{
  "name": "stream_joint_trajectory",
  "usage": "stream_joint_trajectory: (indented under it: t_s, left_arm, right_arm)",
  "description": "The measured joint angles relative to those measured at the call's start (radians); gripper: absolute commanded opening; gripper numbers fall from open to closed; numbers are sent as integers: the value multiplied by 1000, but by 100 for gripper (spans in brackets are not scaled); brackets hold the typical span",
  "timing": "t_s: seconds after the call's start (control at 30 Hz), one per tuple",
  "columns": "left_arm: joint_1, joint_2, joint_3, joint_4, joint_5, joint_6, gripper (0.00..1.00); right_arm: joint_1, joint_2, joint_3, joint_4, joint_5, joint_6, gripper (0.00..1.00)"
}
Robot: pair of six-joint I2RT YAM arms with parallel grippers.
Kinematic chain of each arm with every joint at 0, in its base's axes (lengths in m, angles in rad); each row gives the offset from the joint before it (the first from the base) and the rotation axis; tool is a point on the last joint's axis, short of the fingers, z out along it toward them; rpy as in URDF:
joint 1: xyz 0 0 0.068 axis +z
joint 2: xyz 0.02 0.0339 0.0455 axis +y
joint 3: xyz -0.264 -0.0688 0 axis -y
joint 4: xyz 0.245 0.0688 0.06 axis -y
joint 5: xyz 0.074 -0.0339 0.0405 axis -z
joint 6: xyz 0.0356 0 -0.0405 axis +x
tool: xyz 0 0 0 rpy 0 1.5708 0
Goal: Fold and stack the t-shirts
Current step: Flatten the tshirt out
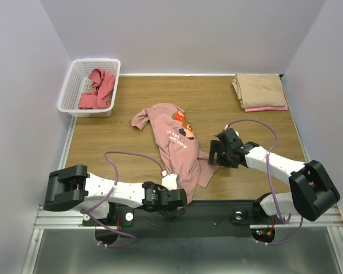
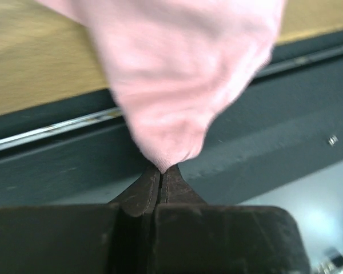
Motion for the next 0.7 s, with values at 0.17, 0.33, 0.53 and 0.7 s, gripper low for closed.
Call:
stream_joint_trajectory:
  t_s: [0.17,0.33,0.53,0.7]
  left_arm:
    - [0,-44,23,-103,-97,-42,0]
    - [0,-98,64,-150,-190,-47,0]
    - [0,-115,171,-264,-319,-69,0]
    - [0,-135,273,-360,-430,-71,0]
  right_arm:
    - [0,4,-1,3,11,0,82]
    - [0,11,0,6,24,-7,69]
    - [0,49,10,16,50,-26,26]
    - [-1,100,45,40,63,-47,1]
